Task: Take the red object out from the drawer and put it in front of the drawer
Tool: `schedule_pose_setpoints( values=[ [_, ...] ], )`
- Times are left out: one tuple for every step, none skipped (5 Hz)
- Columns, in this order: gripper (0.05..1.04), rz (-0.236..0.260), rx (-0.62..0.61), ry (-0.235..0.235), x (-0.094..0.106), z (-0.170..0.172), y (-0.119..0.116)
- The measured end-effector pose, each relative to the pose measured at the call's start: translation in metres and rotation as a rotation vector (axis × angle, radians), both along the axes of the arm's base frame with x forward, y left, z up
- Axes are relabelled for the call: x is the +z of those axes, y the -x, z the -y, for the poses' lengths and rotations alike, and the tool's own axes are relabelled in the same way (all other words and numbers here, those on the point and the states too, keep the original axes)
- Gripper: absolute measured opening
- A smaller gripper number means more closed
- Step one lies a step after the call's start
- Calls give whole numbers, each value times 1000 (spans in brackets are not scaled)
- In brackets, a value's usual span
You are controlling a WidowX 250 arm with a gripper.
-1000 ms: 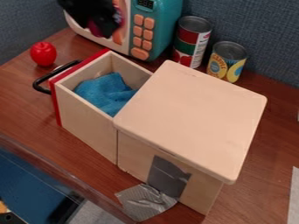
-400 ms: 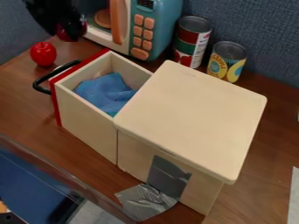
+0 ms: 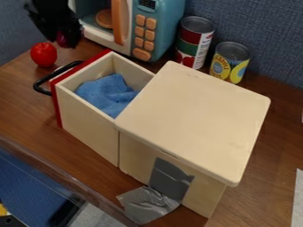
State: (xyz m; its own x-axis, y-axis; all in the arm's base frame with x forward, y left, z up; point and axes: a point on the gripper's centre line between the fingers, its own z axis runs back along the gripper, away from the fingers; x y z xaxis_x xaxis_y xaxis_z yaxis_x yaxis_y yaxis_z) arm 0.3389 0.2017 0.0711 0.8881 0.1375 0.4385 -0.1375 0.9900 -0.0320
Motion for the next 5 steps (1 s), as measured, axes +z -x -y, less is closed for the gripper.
schedule_pose_setpoints(
  values=[
    [732, -22, 15, -2, -14, -12, -11],
    [732, -43, 10, -4, -28, -13, -18],
    [732, -49, -13, -7, -35, -4, -24],
    [798, -53, -34, -8, -38, 5, -27],
    [1005, -73, -47, 13, -45, 15, -22]
  ],
)
